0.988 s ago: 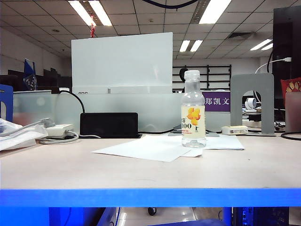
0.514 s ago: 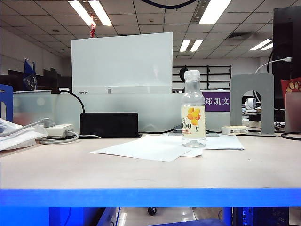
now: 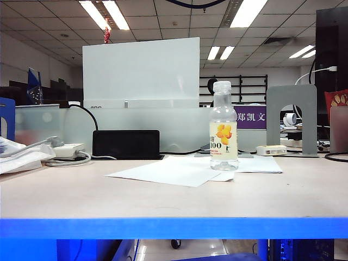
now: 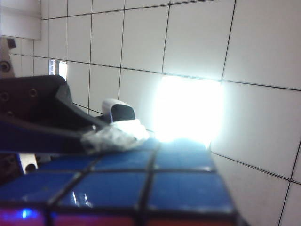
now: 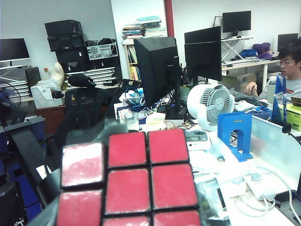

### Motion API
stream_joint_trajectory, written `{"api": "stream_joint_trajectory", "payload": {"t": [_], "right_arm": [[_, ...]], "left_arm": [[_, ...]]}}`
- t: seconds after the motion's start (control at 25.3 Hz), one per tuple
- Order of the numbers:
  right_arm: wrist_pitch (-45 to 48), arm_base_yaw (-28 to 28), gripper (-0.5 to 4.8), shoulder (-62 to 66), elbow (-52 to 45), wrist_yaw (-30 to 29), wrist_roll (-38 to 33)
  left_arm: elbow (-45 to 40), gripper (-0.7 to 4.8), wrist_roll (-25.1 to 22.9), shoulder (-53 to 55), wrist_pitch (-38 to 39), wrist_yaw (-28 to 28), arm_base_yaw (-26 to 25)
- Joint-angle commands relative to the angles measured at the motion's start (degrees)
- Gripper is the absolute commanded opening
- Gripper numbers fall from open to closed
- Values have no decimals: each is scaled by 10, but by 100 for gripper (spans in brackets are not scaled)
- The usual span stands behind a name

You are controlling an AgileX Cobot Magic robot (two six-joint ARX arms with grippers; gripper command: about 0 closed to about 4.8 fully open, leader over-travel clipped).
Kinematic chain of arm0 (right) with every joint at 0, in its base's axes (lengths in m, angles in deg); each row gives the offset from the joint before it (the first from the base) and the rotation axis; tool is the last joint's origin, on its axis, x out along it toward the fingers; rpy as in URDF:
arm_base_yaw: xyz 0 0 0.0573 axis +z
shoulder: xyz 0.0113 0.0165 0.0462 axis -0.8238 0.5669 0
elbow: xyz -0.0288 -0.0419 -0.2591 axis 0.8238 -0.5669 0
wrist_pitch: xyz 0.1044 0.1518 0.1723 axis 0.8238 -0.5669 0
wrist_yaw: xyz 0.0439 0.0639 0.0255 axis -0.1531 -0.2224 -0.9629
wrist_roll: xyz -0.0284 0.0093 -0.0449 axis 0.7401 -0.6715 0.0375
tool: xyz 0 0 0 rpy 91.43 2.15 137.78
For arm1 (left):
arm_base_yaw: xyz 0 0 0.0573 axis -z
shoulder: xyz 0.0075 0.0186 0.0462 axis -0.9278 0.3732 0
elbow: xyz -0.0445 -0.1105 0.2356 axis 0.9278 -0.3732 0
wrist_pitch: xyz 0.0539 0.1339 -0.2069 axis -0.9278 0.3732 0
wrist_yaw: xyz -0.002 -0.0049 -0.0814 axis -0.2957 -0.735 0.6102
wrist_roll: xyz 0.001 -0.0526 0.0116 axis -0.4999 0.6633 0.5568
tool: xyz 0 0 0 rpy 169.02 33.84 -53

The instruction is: Rotate the Rubik's Cube so that the bottom side is facing up.

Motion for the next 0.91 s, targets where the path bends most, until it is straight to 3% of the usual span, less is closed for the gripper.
{"api": "stream_joint_trajectory", "payload": {"t": [0.04, 0.59, 0.91], "right_arm": [[10, 0, -1, -3, 3, 6, -4], [37, -1, -1, 9, 3, 48, -2], [42, -2, -1, 29, 3, 46, -1]], "left_arm": [[3, 447, 3, -3, -9, 10, -2], [2, 447, -35, -3, 20, 140, -109], [2, 447, -145, -2, 146, 244, -163]]}}
